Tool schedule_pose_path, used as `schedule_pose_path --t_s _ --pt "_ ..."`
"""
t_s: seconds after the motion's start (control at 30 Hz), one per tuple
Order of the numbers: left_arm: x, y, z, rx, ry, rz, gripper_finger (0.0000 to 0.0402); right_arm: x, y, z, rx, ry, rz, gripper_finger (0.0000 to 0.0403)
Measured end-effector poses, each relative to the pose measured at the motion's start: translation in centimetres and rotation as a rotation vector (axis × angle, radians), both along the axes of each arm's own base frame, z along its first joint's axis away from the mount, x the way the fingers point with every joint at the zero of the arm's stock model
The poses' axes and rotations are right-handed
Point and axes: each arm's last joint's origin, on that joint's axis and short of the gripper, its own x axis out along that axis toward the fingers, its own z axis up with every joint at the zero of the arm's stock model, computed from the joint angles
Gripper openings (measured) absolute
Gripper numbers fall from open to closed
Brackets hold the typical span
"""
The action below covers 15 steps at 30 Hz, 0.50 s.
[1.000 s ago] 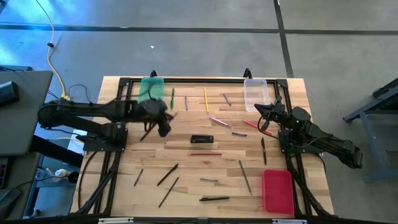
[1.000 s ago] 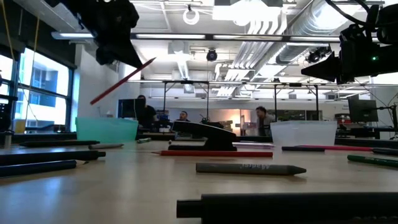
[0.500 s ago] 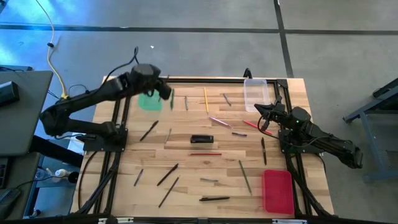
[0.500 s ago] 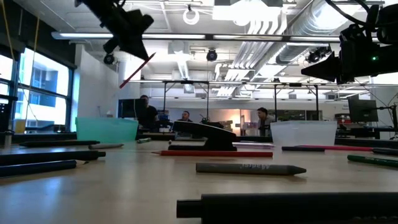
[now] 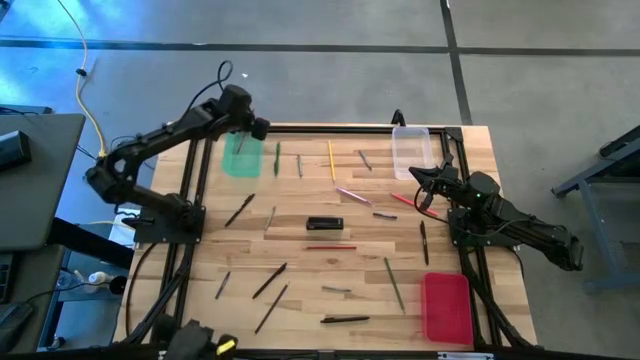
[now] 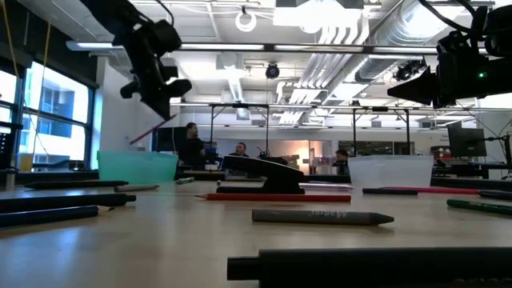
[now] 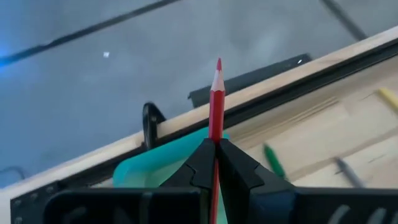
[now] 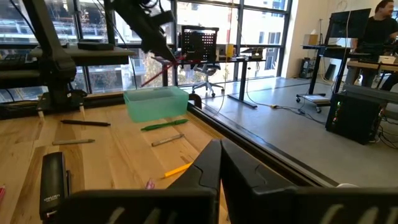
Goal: Sort crayons/erasers/pens/pencils in bins
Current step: Put the red pencil into the green bin
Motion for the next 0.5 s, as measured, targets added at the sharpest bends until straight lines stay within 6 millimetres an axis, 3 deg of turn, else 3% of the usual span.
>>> schedule_pose_path --t_s 0.2,0.5 --pt "0.1 1.0 -2.7 -0.043 0.017 0.031 0.0007 0.0 0.0 0.0 0.000 0.000 0.000 0.0000" --pt "-0.6 0.0 -6.6 -0.077 0.018 0.054 0.0001 0.0 0.0 0.0 0.000 0.000 0.000 0.0000"
